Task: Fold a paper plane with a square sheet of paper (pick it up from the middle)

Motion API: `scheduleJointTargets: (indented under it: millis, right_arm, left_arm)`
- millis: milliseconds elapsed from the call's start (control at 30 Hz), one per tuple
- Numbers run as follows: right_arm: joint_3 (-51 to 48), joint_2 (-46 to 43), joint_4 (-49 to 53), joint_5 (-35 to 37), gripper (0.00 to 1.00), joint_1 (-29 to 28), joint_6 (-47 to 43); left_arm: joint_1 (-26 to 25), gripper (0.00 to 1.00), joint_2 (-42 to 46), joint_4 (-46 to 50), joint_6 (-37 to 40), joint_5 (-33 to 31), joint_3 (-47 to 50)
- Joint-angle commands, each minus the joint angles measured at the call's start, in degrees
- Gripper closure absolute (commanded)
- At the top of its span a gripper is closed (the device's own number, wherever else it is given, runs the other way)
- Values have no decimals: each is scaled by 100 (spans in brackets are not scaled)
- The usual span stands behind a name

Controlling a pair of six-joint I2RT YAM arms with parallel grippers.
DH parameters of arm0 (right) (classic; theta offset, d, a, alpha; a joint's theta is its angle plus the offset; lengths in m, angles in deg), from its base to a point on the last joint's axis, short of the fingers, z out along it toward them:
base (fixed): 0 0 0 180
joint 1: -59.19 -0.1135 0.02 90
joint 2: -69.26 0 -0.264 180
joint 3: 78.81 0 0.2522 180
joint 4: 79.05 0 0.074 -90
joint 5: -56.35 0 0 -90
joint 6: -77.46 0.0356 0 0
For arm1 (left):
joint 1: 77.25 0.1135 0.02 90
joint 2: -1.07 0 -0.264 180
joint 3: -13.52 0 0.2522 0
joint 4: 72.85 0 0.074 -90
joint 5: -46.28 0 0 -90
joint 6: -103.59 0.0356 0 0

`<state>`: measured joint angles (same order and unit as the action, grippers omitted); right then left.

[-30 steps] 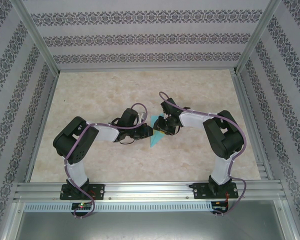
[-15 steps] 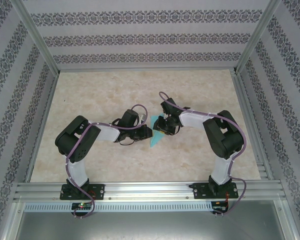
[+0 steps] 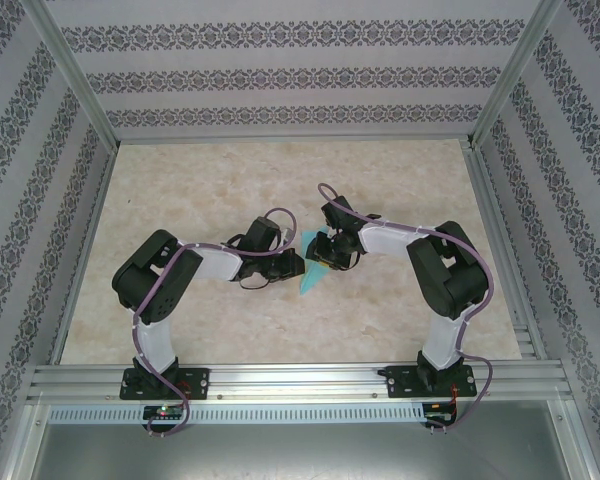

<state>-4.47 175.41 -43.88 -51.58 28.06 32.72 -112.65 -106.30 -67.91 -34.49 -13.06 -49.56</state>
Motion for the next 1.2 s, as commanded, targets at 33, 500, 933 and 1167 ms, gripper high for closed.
scheduleJointTargets:
  millis: [33,500,933,1167]
  right_arm:
    - [-173,-108,287,277,61,-18,-125]
    - [-647,-919,-1095,-845,80,323,-455]
    - [-705,-77,-1686,-1512,92,372,-644]
    - [-756,87,-1555,-1371,92,448,-711]
  left_arm:
    - [-17,89,-171,864,235,-551,-24]
    - [-46,91,-155,1199,252,-757,-106]
    - [-55,92,-214,1371,263,-794,-200]
    - [-60,92,-249,1417,264,-815,-219]
